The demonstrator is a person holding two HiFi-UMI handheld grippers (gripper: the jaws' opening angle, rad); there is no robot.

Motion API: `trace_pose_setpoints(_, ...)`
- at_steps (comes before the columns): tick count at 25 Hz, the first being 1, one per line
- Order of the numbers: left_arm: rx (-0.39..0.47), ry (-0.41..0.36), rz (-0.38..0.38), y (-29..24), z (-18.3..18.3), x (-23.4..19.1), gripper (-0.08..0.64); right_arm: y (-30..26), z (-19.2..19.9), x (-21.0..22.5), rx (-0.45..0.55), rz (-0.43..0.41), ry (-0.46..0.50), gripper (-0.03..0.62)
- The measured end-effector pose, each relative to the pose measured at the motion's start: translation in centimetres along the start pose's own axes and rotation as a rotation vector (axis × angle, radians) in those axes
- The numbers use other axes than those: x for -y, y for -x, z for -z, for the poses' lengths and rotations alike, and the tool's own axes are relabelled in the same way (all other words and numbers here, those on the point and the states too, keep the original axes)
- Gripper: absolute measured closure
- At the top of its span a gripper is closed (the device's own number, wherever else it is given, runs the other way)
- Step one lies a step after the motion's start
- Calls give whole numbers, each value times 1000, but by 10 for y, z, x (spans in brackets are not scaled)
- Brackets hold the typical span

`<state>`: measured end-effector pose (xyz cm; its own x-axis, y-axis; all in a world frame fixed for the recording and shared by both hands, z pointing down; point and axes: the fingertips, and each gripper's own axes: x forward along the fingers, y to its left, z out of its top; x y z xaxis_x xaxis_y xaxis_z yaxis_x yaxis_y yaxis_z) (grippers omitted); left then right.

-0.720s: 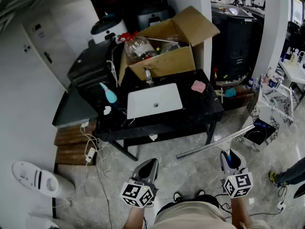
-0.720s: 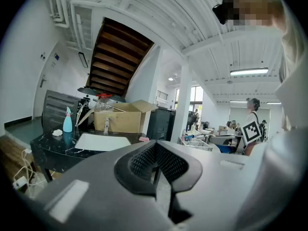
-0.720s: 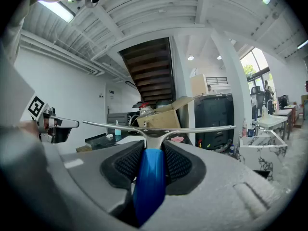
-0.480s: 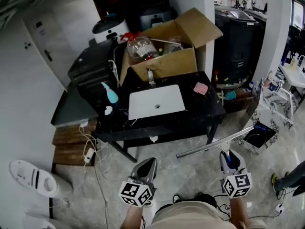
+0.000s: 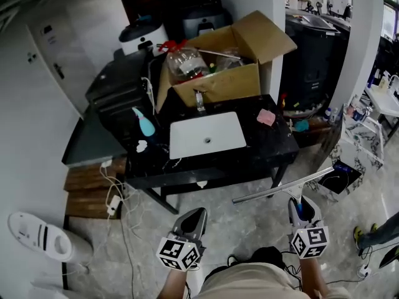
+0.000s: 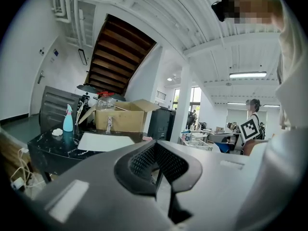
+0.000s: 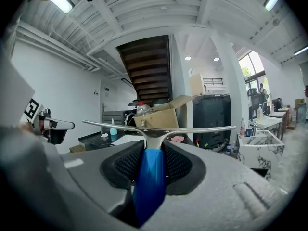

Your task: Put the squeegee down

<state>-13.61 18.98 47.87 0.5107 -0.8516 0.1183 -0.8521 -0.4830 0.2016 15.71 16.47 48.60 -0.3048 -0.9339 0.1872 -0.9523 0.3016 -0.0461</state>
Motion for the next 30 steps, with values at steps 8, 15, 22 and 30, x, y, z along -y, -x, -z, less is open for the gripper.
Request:
trace_pose_setpoints(8,-43,48,11,-27,14,-16,545,-19,6,13,-49,42,11,466)
trace_pose_setpoints(15,-59,24,-23,-71,-2,-44,545,-78,14,29,-66,31,-39,466)
trace_pose_setpoints(22,-68,-25,-69,-130,-38,-81,545,-166,-7,49,-30,-11,-36,466)
trace_pose_setpoints(30,-58,-47,-54,-205,-58,-91,545,-237,-14,81,-29,-44,-43,466)
